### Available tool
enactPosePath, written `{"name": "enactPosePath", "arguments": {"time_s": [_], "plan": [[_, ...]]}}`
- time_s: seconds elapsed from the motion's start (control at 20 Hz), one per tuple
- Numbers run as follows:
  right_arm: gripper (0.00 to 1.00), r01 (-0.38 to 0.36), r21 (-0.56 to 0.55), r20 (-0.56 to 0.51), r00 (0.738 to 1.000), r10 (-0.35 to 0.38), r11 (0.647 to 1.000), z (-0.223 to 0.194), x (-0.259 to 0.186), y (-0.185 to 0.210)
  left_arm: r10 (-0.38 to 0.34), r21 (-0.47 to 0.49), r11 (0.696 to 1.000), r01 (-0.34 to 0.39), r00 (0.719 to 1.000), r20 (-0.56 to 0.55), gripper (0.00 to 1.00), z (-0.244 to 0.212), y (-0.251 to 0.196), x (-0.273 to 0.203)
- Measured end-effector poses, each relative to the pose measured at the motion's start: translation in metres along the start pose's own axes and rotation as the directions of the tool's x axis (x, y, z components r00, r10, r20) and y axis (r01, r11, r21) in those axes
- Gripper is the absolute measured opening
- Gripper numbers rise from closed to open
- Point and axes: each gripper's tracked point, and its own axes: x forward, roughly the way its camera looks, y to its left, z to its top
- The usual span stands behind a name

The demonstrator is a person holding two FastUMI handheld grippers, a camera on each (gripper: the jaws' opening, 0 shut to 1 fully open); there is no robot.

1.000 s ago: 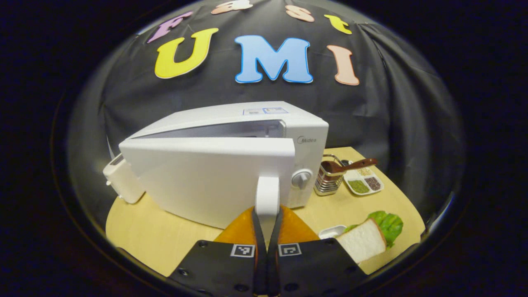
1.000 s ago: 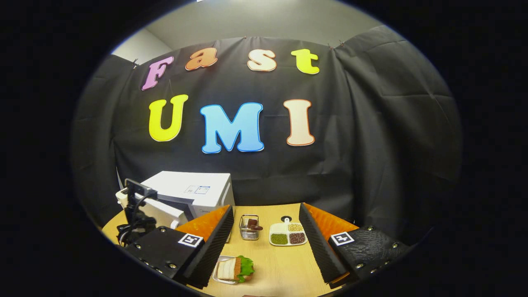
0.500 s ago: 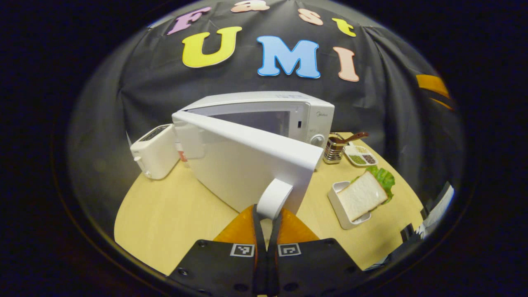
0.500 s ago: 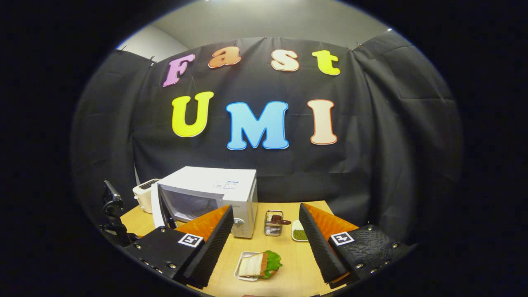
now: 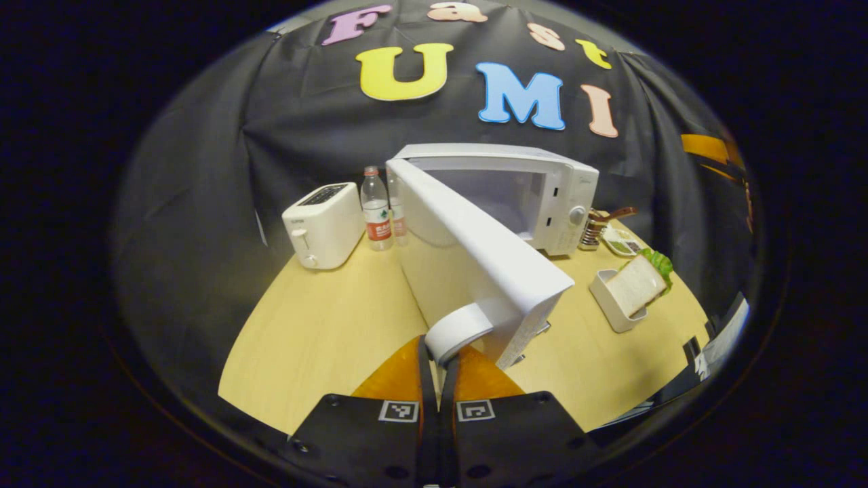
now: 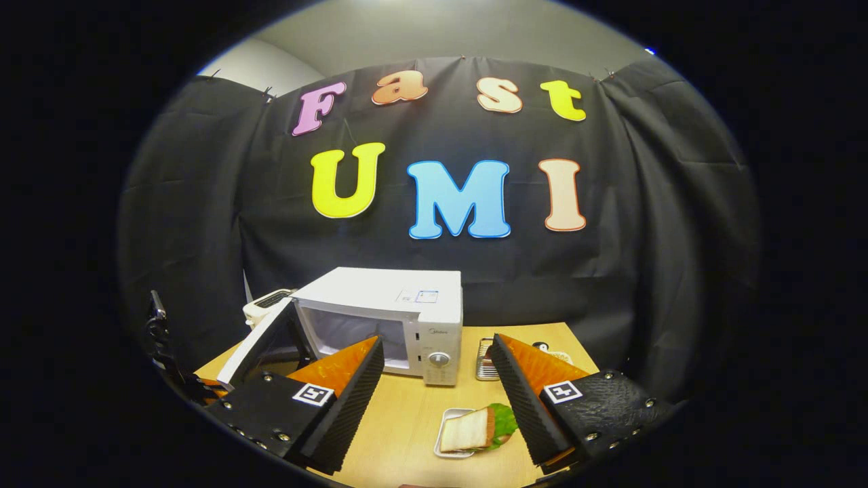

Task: Open the microwave oven with the left hand, put the food in, and close the microwave oven.

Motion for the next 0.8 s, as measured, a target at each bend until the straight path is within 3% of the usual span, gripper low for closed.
{"name": "enactPosePath", "arguments": {"time_s": [0.1,0.25,0.5,0.8], "plan": [[0.96,-0.001,-0.020,-0.016,1.000,0.001,1.000,-0.006,-0.002,0.008,0.007,0.001,1.000,-0.007,1.000,0.012,0.06,-0.004,0.032,-0.001],[0.97,-0.001,-0.032,-0.044,0.999,0.000,0.999,-0.016,-0.005,0.015,-0.043,-0.024,0.999,0.044,0.999,0.028,0.06,-0.004,0.061,-0.003],[0.96,0.020,-0.049,-0.093,0.995,-0.025,0.999,-0.033,-0.011,0.012,-0.113,-0.007,0.994,0.113,0.991,0.067,0.06,-0.006,0.092,0.000],[0.97,0.043,-0.018,-0.150,0.988,-0.045,0.999,-0.057,-0.010,-0.005,-0.146,-0.003,0.989,0.147,0.986,0.082,0.06,-0.007,0.109,0.000]]}}
